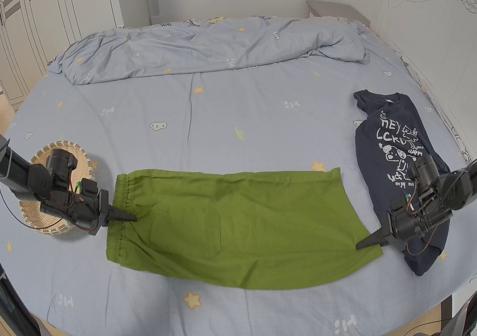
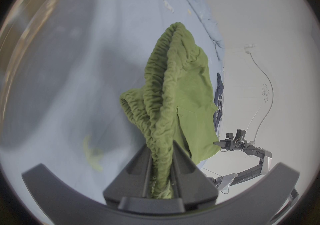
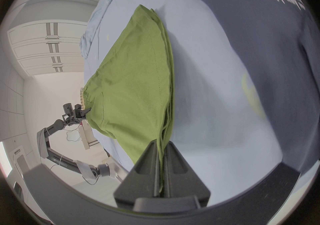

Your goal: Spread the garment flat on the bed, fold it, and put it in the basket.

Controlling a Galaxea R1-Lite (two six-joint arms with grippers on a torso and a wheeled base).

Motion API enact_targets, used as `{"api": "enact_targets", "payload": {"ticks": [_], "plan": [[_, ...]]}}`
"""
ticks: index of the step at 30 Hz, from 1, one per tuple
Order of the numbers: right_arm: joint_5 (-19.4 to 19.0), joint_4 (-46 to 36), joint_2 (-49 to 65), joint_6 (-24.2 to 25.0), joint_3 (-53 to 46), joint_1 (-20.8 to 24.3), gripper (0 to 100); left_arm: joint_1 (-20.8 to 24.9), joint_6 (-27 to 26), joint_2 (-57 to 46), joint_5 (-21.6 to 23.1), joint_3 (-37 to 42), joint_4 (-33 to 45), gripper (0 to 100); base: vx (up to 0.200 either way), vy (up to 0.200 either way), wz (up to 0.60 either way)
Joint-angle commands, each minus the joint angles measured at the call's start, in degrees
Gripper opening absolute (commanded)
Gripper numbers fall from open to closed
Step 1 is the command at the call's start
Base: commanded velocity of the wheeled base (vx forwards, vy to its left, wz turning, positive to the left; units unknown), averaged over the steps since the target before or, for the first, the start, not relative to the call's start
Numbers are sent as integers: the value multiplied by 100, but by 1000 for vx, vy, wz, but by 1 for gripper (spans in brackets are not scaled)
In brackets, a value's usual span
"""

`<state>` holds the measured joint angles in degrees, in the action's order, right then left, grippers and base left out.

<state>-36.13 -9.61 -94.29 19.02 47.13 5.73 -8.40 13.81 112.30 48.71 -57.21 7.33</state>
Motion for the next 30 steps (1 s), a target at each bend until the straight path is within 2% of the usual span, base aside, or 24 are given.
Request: {"api": "enact_targets", "payload": {"ticks": [1,3,5,10,19,20,26,30], "plan": [[-8,20,878,-21,-960,130,0,-215,-142,-771,-29,1080,-91,0,0,0,0],[-17,29,895,-21,-986,139,0,-224,-151,-780,-29,1124,-117,0,0,0,0],[-17,91,966,-21,-1285,218,0,-188,-151,-876,-64,1546,-399,0,0,0,0],[-8,627,930,-21,-1689,227,0,-74,-274,-929,-292,2126,-970,0,0,0,0],[-8,829,763,-21,-1839,227,0,-92,-327,-789,-407,2232,-1102,0,0,0,0],[-8,829,772,-12,-1839,209,100,-92,-318,-815,-407,2232,-1102,0,0,0,0],[1,917,816,-21,-1848,104,100,-136,-353,-947,-442,2232,-1102,0,0,0,0],[10,952,807,-30,-1839,-2,100,-267,-573,-1193,-503,2223,-1023,0,0,0,0]]}}
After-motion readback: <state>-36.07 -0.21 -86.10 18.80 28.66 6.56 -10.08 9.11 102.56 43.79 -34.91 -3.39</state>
